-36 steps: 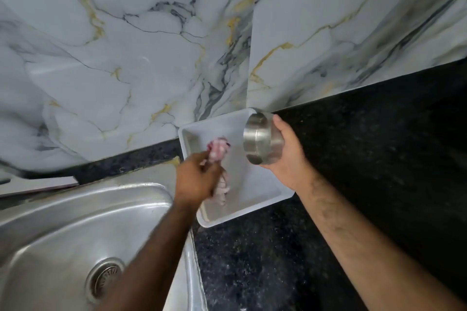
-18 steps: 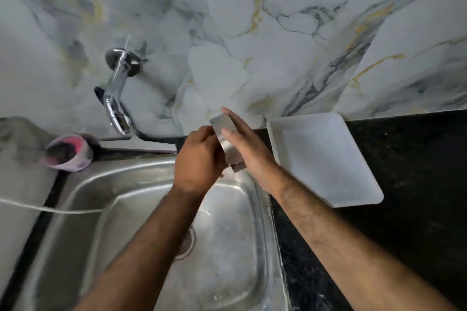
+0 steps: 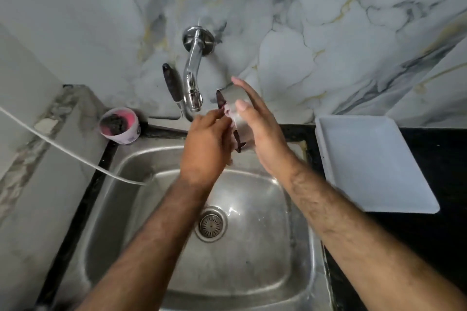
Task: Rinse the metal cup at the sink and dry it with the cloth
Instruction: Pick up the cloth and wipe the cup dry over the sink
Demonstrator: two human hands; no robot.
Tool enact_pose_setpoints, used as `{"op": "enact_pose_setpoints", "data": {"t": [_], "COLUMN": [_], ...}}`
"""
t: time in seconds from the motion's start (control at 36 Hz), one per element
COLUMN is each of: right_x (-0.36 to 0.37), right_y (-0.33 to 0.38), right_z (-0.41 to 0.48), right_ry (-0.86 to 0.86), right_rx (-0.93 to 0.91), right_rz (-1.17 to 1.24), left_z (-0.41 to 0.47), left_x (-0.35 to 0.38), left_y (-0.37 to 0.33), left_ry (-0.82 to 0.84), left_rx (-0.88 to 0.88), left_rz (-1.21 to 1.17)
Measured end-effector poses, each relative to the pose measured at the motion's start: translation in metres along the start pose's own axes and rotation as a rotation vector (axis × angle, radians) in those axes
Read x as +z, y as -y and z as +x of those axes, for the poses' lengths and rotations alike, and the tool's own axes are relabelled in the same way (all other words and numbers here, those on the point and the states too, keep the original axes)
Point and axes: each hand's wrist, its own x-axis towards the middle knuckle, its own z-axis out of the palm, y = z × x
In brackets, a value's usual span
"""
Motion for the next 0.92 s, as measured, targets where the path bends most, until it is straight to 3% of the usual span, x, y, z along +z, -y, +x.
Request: {"op": "enact_pose_setpoints", "data": {"t": [0.08,0.14,0.19,0.25,0.28,0.31,0.36,0.39,0.44,0.53,0.58,0.64,0.69,0.75,0.83,0.92], "right_x": [-0.004,-0.001,0.005,0.012,0.015,0.017,0.022,0.021,0.013,0.005,0.003,0.002,0.000,-0.003,-0.012,-0.022], "right_y": [0.002,-0.004,-0.005,-0.002,-0.002,-0.003,-0.008,-0.012,-0.017,-0.023,-0.032,-0.035,-0.032,-0.026,-0.014,-0.014], "right_z": [0.004,0.003,0.003,0.003,0.000,-0.002,-0.002,-0.002,-0.004,-0.008,-0.016,-0.025,-0.027,-0.025,-0.019,-0.018], "right_ry": [0.057,0.087,0.067,0.050,0.049,0.051,0.012,-0.008,-0.048,-0.045,-0.007,-0.028,-0.104,-0.169,-0.280,-0.268], "right_rx": [0.000,-0.016,-0.027,-0.022,-0.039,-0.048,-0.028,-0.017,-0.004,0.047,0.107,0.220,0.343,0.422,0.488,0.529], "right_rz": [-0.077,-0.079,0.013,0.157,0.176,0.172,0.147,0.137,0.090,0.046,0.130,0.374,0.601,0.737,0.854,0.944], "left_z": [0.007,0.011,0.007,0.007,0.007,0.008,0.012,0.011,0.004,0.000,0.006,0.007,0.003,-0.007,-0.018,-0.024], "left_x": [-0.016,-0.030,-0.040,-0.035,-0.030,-0.024,-0.016,-0.016,-0.015,-0.016,-0.025,-0.035,-0.038,-0.028,-0.015,-0.008], "left_y": [0.010,0.019,0.017,0.007,0.003,0.002,0.008,0.011,0.007,0.002,0.009,0.016,0.010,0.000,0.000,0.008], "left_ry": [0.313,0.526,0.521,0.356,0.228,0.085,-0.119,-0.132,0.092,0.525,0.742,0.796,0.716,0.549,0.232,0.116], "left_rx": [-0.083,-0.137,-0.227,-0.353,-0.374,-0.372,-0.215,-0.071,0.035,-0.008,-0.027,-0.106,-0.219,-0.146,0.284,0.429], "left_rz": [-0.147,-0.490,-0.987,-1.268,-1.237,-1.062,-0.477,-0.205,0.041,0.052,-0.171,-0.526,-0.857,-0.874,-0.355,-0.048]}}
